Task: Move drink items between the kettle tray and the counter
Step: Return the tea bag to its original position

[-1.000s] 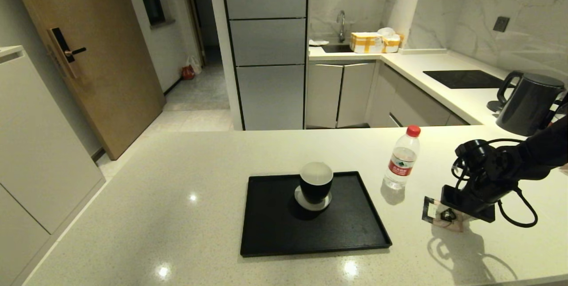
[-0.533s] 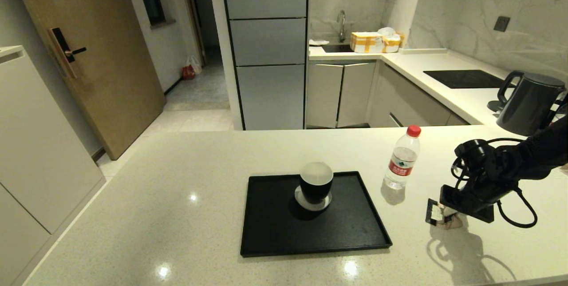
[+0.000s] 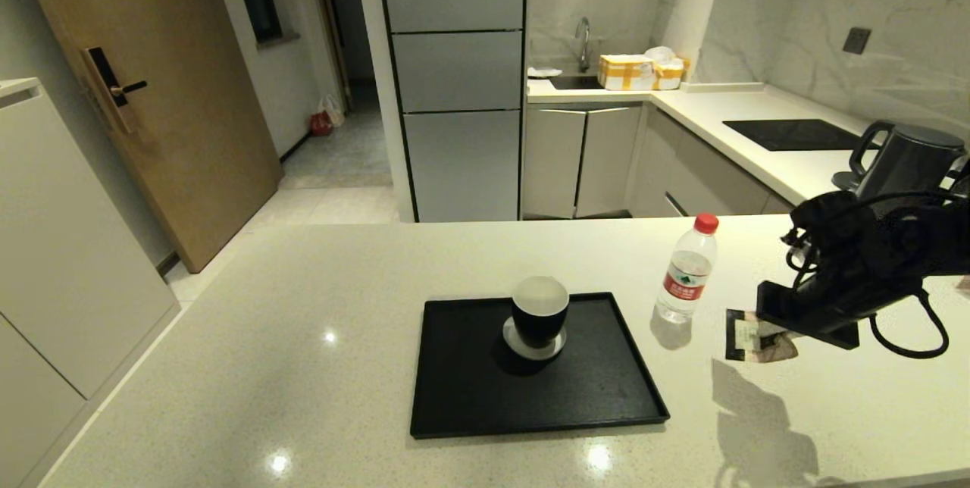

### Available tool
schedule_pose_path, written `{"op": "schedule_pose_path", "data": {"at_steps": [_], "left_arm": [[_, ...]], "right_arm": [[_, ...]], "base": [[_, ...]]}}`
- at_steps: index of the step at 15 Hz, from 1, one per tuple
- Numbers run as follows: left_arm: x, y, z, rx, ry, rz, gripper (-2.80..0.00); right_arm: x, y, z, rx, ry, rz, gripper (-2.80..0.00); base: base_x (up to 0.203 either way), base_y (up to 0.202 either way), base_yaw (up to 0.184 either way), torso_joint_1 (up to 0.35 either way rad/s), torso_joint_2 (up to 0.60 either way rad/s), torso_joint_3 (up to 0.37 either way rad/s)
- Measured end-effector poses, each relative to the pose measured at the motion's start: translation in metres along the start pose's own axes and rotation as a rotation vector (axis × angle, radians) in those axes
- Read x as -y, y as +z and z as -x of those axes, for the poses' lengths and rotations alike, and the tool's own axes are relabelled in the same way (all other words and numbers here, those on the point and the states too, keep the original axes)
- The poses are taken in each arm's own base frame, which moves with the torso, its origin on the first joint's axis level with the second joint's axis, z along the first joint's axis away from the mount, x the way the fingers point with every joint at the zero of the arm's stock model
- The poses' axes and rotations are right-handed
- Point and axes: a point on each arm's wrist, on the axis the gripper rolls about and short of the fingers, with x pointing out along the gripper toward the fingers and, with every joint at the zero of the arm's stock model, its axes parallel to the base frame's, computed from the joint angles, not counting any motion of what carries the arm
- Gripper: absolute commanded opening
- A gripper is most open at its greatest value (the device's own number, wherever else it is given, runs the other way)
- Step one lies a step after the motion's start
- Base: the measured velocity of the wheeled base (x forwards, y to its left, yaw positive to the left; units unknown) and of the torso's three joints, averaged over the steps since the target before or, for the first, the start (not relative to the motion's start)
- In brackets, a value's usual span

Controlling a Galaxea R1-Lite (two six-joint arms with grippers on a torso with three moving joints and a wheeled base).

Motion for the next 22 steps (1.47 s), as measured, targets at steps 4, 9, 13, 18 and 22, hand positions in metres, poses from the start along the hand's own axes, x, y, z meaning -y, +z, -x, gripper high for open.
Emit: {"op": "schedule_pose_path", "data": {"at_steps": [4,9,13,18,22], "left_arm": [[0.0,0.0,0.0,0.0,0.0,-0.001,-2.8],[0.0,0.0,0.0,0.0,0.0,0.0,-2.8],[0.0,0.0,0.0,0.0,0.0,-0.001,-2.8],[0.0,0.0,0.0,0.0,0.0,0.0,-2.8],[0.0,0.0,0.0,0.0,0.0,0.0,-2.8]], "right_arm": [[-0.076,-0.038,0.069,0.044,0.158,0.234,-2.8],[-0.116,-0.061,0.086,0.02,0.226,0.357,-2.8],[-0.13,-0.062,0.057,-0.023,0.209,0.38,-2.8],[-0.151,-0.071,-0.002,-0.063,0.199,0.402,-2.8],[-0.159,-0.078,-0.035,-0.09,0.187,0.413,-2.8]], "base": [[0.0,0.0,0.0,0.0,0.0,0.0],[0.0,0.0,0.0,0.0,0.0,0.0],[0.0,0.0,0.0,0.0,0.0,0.0],[0.0,0.0,0.0,0.0,0.0,0.0],[0.0,0.0,0.0,0.0,0.0,0.0]]}}
